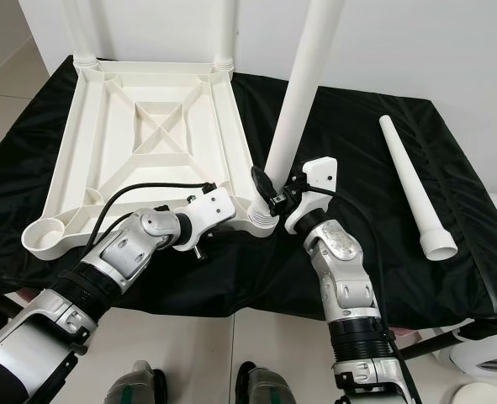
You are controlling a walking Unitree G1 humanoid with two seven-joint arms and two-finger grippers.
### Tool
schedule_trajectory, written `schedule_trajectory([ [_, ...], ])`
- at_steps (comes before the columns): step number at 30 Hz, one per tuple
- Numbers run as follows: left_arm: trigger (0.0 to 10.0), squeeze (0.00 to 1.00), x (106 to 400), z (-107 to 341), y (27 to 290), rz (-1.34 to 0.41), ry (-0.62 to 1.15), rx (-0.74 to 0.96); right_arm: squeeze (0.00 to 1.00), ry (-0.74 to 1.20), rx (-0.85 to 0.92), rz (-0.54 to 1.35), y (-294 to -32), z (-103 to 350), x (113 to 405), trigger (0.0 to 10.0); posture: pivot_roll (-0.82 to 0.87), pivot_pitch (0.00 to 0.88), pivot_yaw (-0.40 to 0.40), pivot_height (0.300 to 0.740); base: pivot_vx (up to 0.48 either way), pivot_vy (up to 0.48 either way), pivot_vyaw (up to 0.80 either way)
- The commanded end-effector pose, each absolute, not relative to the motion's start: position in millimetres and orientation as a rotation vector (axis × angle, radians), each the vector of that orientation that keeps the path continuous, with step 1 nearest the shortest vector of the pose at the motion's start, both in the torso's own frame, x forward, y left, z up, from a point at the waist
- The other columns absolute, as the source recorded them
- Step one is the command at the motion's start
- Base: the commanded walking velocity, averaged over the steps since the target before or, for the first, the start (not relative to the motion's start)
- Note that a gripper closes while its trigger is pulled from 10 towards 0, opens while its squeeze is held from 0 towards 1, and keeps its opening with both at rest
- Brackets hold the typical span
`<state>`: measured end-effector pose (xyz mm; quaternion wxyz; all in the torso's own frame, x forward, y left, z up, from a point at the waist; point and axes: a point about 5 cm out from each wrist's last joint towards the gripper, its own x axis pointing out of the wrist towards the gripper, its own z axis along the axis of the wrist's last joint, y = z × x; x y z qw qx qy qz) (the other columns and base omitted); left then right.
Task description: Building children table
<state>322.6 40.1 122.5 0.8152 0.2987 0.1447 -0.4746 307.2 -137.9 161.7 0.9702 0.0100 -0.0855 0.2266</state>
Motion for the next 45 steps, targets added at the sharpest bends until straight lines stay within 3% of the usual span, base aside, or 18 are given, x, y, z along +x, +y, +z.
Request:
schedule_trajectory([
  [1, 10.0, 0.00, 328, 149, 33, -0.991, 0.197, 0.668, 0.00, -0.065, 0.021, 0.398, -137, 139, 304, 10.0, 0.02, 0.043, -0.063, 0.740, 0.000, 0.000, 0.00],
  [28, 10.0, 0.00, 330, 156, 34, -0.995, 0.185, 0.680, 0.00, -0.150, 0.086, 0.099, -113, 151, 295, 10.0, 0.03, 0.061, -0.052, 0.740, 0.000, 0.000, 0.00],
  [45, 10.0, 0.00, 330, 158, 37, -0.995, 0.184, 0.690, 0.00, -0.175, 0.094, -0.109, -118, 154, 290, 10.0, 0.05, 0.062, -0.048, 0.740, 0.000, 0.000, 0.00],
])
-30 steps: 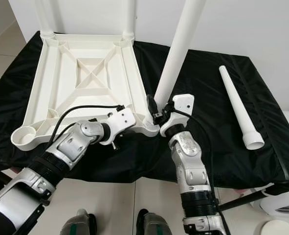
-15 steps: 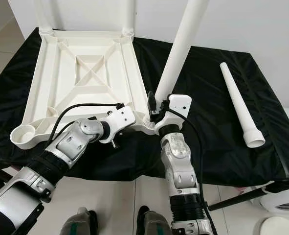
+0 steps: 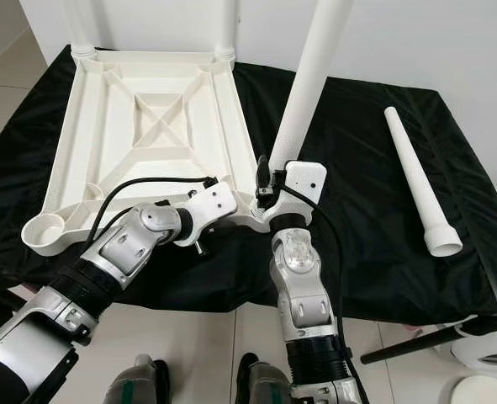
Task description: Building children table
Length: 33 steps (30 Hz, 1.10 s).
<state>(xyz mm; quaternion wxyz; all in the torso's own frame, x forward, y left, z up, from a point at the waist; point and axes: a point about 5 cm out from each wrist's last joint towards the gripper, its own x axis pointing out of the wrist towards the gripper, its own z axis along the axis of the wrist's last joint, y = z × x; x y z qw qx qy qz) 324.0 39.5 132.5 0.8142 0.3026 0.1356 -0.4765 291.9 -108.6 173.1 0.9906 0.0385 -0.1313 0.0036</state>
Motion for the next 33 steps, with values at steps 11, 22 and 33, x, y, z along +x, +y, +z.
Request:
schedule_trajectory([
  [11, 10.0, 0.00, 330, 159, 37, -0.996, 0.180, 0.694, 0.00, -0.220, 0.130, 0.015, -118, 160, 286, 10.0, 0.04, 0.058, -0.048, 0.740, 0.000, 0.000, 0.00],
  [22, 10.0, 0.00, 329, 160, 35, -1.002, 0.175, 0.693, 0.00, -0.189, 0.093, 0.217, -142, 149, 278, 10.0, 0.03, 0.058, -0.046, 0.740, 0.000, 0.000, 0.00],
  [33, 10.0, 0.00, 328, 161, 33, -1.014, 0.171, 0.697, 0.00, -0.190, -0.010, 0.346, -158, 142, 272, 10.0, 0.03, 0.055, -0.037, 0.740, 0.000, 0.000, 0.00],
])
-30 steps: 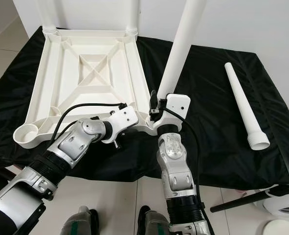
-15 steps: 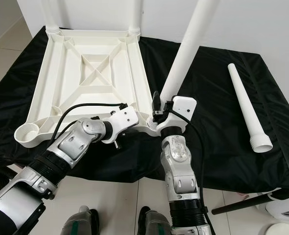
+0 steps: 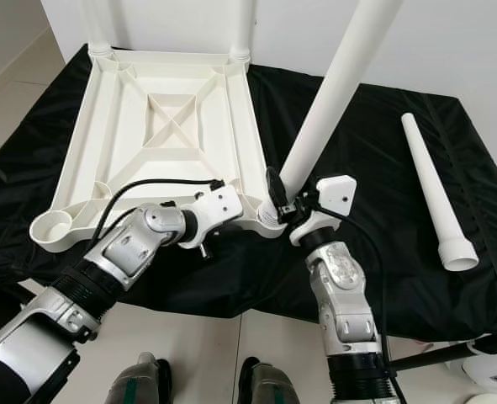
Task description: Building children table
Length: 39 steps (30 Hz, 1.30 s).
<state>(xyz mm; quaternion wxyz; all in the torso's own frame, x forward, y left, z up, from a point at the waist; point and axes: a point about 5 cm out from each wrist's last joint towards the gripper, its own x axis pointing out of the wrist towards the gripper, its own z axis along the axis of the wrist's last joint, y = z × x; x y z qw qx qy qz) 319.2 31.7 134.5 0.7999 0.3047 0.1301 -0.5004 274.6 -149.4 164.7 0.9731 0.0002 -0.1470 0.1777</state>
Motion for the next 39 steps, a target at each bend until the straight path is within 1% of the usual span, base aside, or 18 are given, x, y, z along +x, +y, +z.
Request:
schedule_trajectory([
  [1, 10.0, 0.00, 328, 161, 33, -1.015, 0.171, 0.699, 0.00, -0.183, -0.011, 0.357, -158, 140, 270, 10.0, 0.03, 0.055, -0.036, 0.740, 0.000, 0.000, 0.00],
  [6, 10.0, 0.00, 328, 161, 34, -1.015, 0.170, 0.700, 0.00, -0.127, 0.006, 0.385, -157, 130, 267, 10.0, 0.03, 0.057, -0.036, 0.740, 0.000, 0.000, 0.00],
  [9, 10.0, 0.00, 328, 161, 34, -1.015, 0.170, 0.700, 0.00, -0.127, 0.006, 0.385, -157, 130, 267, 10.0, 0.03, 0.057, -0.036, 0.740, 0.000, 0.000, 0.00],
  [11, 10.0, 0.00, 328, 161, 34, -1.015, 0.170, 0.701, 0.00, -0.053, 0.002, 0.321, -162, 123, 276, 10.0, 0.03, 0.058, -0.035, 0.740, 0.000, 0.000, 0.00],
  [15, 10.0, 0.00, 328, 162, 34, -1.016, 0.169, 0.702, 0.00, -0.032, -0.003, 0.314, -161, 125, 282, 10.0, 0.03, 0.059, -0.033, 0.740, 0.000, 0.000, 0.00],
  [19, 10.0, 0.00, 329, 163, 33, -1.013, 0.164, 0.703, 0.00, -0.051, -0.034, 0.317, -158, 139, 299, 10.0, 0.03, 0.059, -0.033, 0.740, 0.000, 0.000, 0.00],
  [23, 10.0, 0.00, 330, 164, 32, -1.013, 0.161, 0.703, 0.00, -0.073, -0.046, 0.340, -155, 145, 303, 10.0, 0.03, 0.059, -0.035, 0.740, 0.000, 0.000, 0.00],
  [30, 10.0, 0.00, 330, 165, 32, -1.012, 0.155, 0.701, 0.00, -0.082, -0.045, 0.384, -150, 146, 303, 10.0, 0.03, 0.060, -0.044, 0.740, 0.000, 0.000, 0.00],
  [34, 10.0, 0.00, 330, 166, 33, -1.000, 0.151, 0.694, 0.00, -0.157, 0.010, 0.387, -152, 157, 300, 10.0, 0.04, 0.062, -0.046, 0.740, 0.000, 0.000, 0.00],
  [35, 10.0, 0.62, 331, 167, 34, -0.994, 0.151, 0.675, 0.00, -0.229, 0.065, 0.373, -156, 172, 301, 10.0, 0.03, 0.063, -0.047, 0.740, 0.000, 0.000, 0.00],
  [36, 10.0, 0.62, 331, 167, 34, -0.994, 0.151, 0.675, 0.00, -0.229, 0.065, 0.373, -156, 172, 301, 10.0, 0.03, 0.063, -0.047, 0.740, 0.000, 0.000, 0.00],
  [37, 10.0, 1.00, 331, 169, 34, -0.998, 0.153, 0.648, 0.00, -0.282, 0.108, 0.363, -159, 184, 302, 10.0, 0.03, 0.063, -0.047, 0.740, 0.000, 0.000, 0.00],
  [39, 10.0, 1.00, 331, 169, 34, -0.998, 0.153, 0.648, 0.00, -0.282, 0.108, 0.363, -159, 184, 302, 10.0, 0.03, 0.063, -0.047, 0.740, 0.000, 0.000, 0.00],
])
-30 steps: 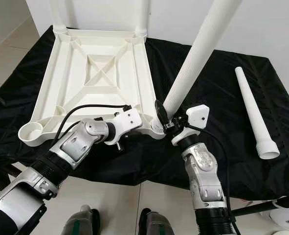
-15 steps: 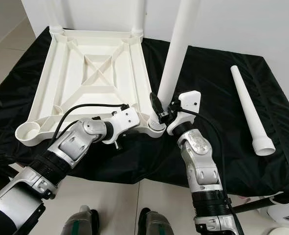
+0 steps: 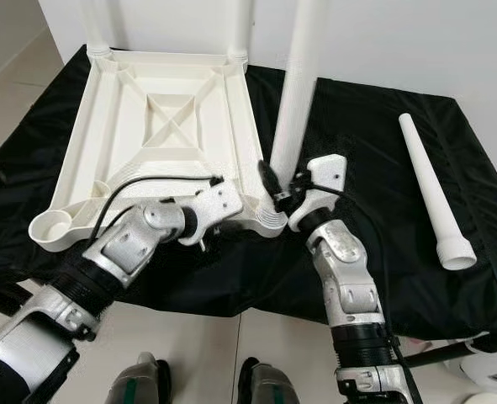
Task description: Building children table
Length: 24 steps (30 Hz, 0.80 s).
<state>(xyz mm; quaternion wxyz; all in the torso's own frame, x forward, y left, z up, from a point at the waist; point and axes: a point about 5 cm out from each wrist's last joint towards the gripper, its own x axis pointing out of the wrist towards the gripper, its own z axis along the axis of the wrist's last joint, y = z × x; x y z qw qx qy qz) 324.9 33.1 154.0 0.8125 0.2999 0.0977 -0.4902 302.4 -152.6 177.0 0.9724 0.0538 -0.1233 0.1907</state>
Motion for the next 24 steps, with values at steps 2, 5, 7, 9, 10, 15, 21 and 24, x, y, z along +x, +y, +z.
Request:
schedule_trajectory([
  [2, 10.0, 1.00, 330, 172, 33, -1.013, 0.148, 0.627, 0.00, -0.349, 0.141, 0.346, -163, 202, 306, 10.0, 0.03, 0.060, -0.046, 0.740, 0.000, 0.000, 0.00],
  [5, 10.0, 1.00, 330, 173, 33, -1.013, 0.144, 0.629, 0.00, -0.360, 0.144, 0.342, -164, 205, 307, 10.0, 0.03, 0.060, -0.047, 0.740, 0.000, 0.000, 0.00],
  [7, 10.0, 1.00, 330, 177, 33, -1.014, 0.135, 0.628, 0.00, -0.380, 0.151, 0.337, -165, 211, 308, 10.0, 0.03, 0.058, -0.048, 0.740, 0.000, 0.000, 0.00],
  [9, 10.0, 1.00, 329, 184, 32, -1.023, 0.112, 0.615, 0.00, -0.415, 0.159, 0.330, -167, 220, 311, 10.0, 0.04, 0.056, -0.050, 0.740, 0.000, 0.000, 0.00],
  [10, 10.0, 1.00, 329, 184, 32, -1.023, 0.112, 0.615, 0.00, -0.415, 0.159, 0.330, -167, 220, 311, 10.0, 0.04, 0.056, -0.050, 0.740, 0.000, 0.000, 0.00],
  [15, 10.0, 1.00, 330, 200, 31, -1.010, 0.055, 0.550, 0.00, -0.451, 0.164, 0.327, -169, 230, 316, 10.0, 0.04, 0.053, -0.059, 0.740, 0.000, 0.000, 0.00],
  [21, 10.0, 0.44, 335, 211, 37, -0.948, 0.022, 0.461, 0.00, -0.389, 0.117, 0.263, -173, 218, 324, 10.0, 0.04, 0.050, -0.069, 0.740, 0.000, 0.000, 0.00],
  [24, 10.0, 0.00, 335, 213, 39, -0.939, 0.012, 0.445, 0.00, -0.361, 0.108, 0.244, -174, 214, 327, 10.0, 0.05, 0.049, -0.069, 0.740, 0.000, 0.000, 0.00],
])
